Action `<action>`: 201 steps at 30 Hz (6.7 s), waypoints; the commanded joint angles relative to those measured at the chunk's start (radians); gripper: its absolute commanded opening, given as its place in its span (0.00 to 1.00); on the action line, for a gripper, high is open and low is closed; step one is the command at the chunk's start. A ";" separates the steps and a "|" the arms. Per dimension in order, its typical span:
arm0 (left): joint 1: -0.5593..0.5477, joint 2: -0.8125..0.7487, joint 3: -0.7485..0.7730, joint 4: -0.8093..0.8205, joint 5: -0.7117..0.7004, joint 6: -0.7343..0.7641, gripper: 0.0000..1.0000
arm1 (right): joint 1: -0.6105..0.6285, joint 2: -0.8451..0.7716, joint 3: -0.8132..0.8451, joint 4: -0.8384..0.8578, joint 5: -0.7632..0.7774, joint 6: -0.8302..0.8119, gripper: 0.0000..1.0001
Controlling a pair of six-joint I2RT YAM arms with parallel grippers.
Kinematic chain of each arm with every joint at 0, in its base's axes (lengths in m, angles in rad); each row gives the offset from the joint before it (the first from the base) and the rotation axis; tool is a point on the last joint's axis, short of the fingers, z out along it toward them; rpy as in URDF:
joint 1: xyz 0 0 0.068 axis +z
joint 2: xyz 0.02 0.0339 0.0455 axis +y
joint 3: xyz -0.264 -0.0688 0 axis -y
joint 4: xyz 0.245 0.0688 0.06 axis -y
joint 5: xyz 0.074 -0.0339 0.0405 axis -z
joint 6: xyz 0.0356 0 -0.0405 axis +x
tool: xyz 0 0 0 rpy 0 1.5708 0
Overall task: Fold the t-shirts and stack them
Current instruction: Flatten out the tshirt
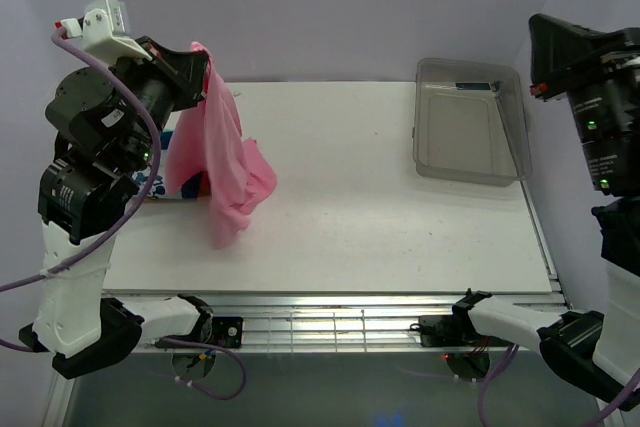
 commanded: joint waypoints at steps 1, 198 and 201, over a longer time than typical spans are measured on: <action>-0.003 -0.053 -0.094 0.043 0.157 -0.004 0.00 | -0.002 0.038 -0.178 -0.045 -0.065 0.055 0.08; 0.210 0.346 0.060 0.587 0.150 0.207 0.00 | -0.157 0.504 0.099 0.283 0.061 -0.069 0.08; 0.210 0.251 -0.169 0.609 0.149 0.230 0.00 | -0.157 0.461 -0.031 0.257 0.010 -0.067 0.08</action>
